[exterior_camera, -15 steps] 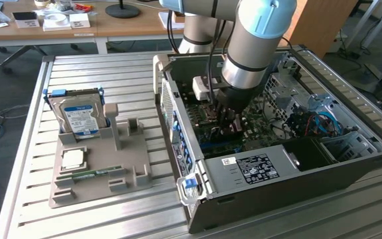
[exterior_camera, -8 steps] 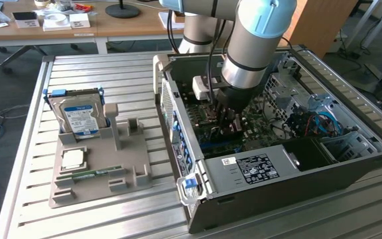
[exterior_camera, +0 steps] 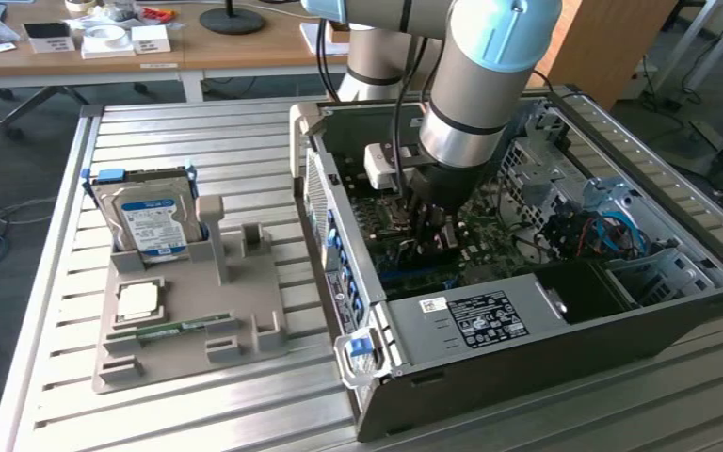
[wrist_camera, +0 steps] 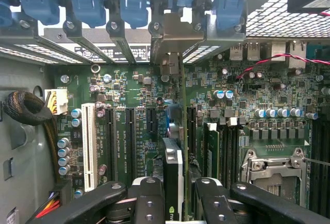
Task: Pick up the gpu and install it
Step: 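Insert the gpu into the slot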
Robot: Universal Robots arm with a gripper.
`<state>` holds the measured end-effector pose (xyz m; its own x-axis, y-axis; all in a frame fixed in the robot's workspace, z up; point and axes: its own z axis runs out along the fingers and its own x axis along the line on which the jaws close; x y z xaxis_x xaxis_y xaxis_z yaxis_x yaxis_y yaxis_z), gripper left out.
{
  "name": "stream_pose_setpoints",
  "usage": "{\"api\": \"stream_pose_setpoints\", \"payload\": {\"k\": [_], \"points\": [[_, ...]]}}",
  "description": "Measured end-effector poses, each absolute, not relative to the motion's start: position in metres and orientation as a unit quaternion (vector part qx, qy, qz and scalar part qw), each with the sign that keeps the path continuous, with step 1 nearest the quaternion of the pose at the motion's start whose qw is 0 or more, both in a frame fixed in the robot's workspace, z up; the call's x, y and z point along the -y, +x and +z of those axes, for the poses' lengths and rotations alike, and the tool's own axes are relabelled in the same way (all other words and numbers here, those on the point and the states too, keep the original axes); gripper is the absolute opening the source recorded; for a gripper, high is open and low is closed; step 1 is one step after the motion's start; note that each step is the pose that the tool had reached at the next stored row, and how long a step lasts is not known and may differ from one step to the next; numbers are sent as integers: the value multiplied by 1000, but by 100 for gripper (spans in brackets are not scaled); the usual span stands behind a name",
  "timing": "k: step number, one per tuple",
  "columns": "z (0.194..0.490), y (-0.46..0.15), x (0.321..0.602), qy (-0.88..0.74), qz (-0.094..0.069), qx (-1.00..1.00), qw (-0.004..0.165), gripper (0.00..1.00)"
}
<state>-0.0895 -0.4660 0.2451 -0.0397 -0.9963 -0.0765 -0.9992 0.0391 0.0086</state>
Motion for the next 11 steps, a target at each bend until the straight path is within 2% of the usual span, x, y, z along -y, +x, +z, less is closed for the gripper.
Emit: {"api": "stream_pose_setpoints", "payload": {"k": [11], "points": [[244,-89,466,-693,29,-720,25,28]]}}
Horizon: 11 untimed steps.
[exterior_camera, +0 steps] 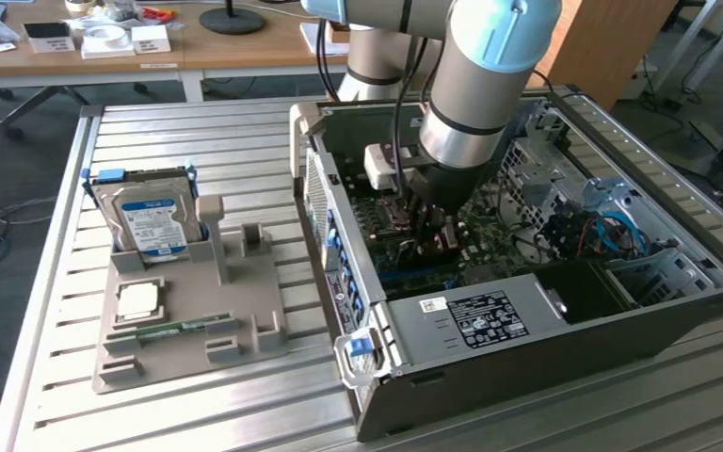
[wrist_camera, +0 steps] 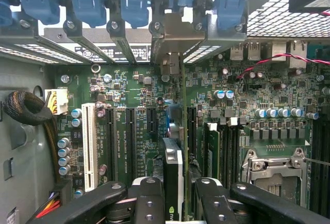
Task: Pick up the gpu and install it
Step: 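Insert the gpu into the slot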
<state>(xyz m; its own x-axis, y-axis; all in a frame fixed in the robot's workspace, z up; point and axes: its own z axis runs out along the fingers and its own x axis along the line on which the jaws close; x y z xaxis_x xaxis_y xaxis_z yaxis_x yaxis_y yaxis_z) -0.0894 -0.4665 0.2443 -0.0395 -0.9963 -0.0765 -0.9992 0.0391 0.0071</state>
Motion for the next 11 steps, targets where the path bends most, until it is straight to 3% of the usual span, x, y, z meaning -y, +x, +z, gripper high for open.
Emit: {"api": "stream_pose_setpoints", "payload": {"k": [11], "points": [[244,-90,467,-693,29,-720,25,28]]}}
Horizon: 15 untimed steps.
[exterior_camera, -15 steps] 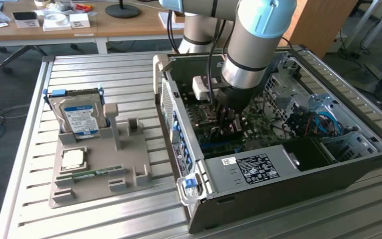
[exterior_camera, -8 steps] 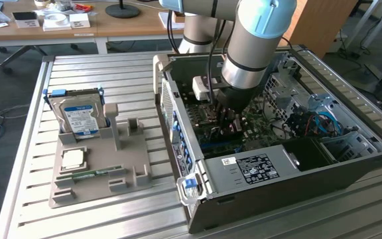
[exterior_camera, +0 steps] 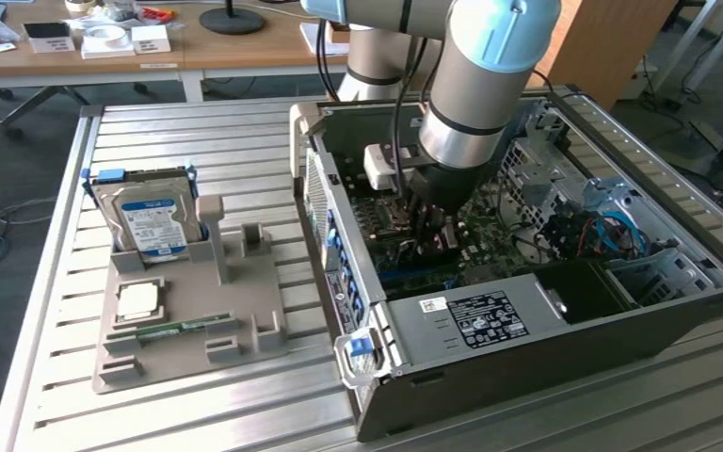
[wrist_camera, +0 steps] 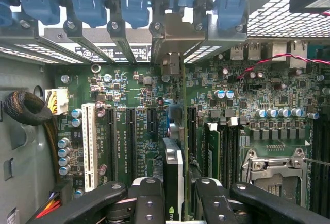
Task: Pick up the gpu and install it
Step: 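Insert the gpu into the slot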
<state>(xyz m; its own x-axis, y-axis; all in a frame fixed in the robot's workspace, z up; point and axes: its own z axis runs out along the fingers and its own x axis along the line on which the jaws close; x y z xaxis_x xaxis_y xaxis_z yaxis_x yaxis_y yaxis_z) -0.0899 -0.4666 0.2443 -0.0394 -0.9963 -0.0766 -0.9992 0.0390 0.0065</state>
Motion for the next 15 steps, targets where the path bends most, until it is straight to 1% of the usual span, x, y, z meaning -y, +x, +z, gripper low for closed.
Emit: {"api": "stream_pose_setpoints", "payload": {"k": [15], "points": [[245,-90,467,-693,29,-720,26,28]]}}
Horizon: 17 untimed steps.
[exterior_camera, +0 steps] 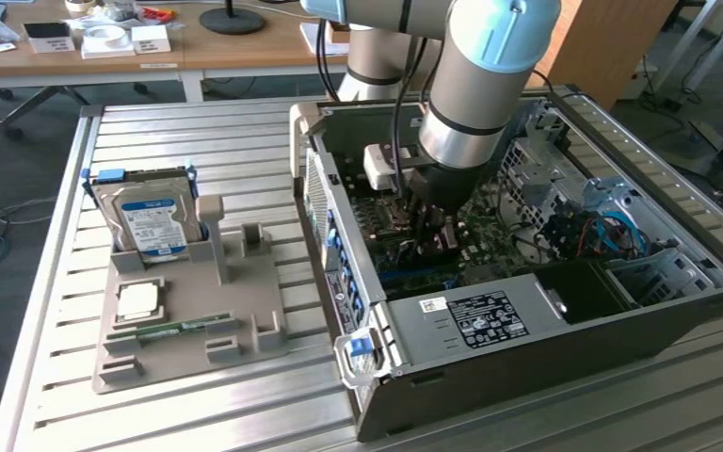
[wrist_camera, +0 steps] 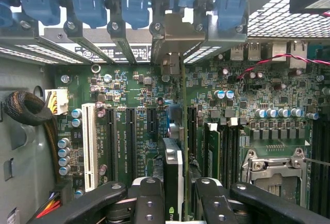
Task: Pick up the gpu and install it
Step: 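Insert the gpu into the slot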
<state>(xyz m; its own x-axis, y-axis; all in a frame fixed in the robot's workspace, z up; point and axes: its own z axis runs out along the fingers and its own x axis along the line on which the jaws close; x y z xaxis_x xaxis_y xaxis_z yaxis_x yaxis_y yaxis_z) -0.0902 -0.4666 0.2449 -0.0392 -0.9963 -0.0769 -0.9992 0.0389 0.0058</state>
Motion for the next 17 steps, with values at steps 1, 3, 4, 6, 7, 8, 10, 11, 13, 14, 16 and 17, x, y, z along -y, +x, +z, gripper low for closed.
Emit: {"api": "stream_pose_setpoints", "payload": {"k": [1,3,4,6,7,8,10,11,13,14,16,17], "points": [[245,-90,467,-693,29,-720,26,28],[245,-90,467,-693,29,-720,26,28],[245,-90,467,-693,29,-720,26,28],[245,-90,467,-693,29,-720,26,28],[245,-90,467,-693,29,-720,26,28],[245,-90,467,-693,29,-720,26,28],[245,-90,467,-693,29,-720,26,28],[245,-90,467,-693,29,-720,26,28],[245,-90,467,-693,29,-720,26,29],[245,-90,467,-693,29,-720,26,35],[245,-90,467,-693,29,-720,26,42],[245,-90,467,-693,29,-720,26,42]]}}
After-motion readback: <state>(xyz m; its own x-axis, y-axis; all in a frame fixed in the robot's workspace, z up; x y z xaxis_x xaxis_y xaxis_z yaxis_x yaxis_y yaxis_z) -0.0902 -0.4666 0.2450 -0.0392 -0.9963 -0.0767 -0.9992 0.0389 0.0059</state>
